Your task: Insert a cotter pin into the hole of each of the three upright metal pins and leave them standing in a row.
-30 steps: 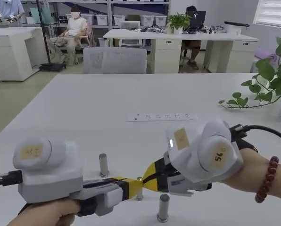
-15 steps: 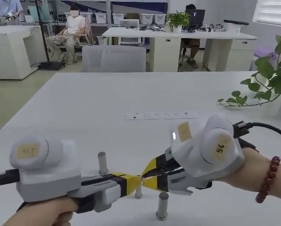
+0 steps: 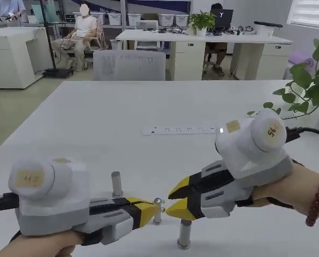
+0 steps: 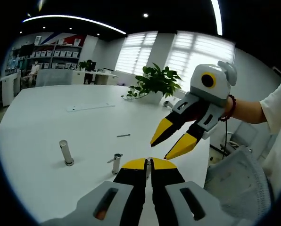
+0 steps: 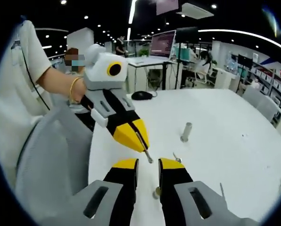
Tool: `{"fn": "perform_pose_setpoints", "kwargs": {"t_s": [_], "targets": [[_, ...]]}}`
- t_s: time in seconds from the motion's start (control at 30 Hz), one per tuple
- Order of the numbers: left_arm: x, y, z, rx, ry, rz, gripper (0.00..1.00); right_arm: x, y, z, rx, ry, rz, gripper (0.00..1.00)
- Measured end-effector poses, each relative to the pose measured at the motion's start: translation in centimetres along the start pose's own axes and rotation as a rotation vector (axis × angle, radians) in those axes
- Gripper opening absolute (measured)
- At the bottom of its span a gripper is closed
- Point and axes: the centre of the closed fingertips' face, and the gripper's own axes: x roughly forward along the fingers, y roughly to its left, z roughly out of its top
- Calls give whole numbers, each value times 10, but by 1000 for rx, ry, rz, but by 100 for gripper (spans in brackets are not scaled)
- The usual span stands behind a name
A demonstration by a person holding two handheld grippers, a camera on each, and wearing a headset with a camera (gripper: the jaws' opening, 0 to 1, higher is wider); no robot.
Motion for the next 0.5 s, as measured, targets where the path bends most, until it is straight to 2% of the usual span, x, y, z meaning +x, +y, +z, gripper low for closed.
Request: {"fn": "perform_pose_setpoints", "kwargs": {"t_s": [0.1,0.17,0.23,0.3,0.5], "targets": [[-1,-8,3,29,-13,-40,0,-3,2,-1,35,-17,34,21],[-2,-12,3,49,-9,-52,0,-5,6,-1,29,-21,63,21],[-2,-14,3,62,-10,-65,0,-6,8,-1,28,-22,71,21],[-3,-21,4,90,-11,-94,0,-8,13,-1,25,-24,103,21],[-3,-33,1,134,3,-146,0,-10,24,-6,6,-5,170,21]]}}
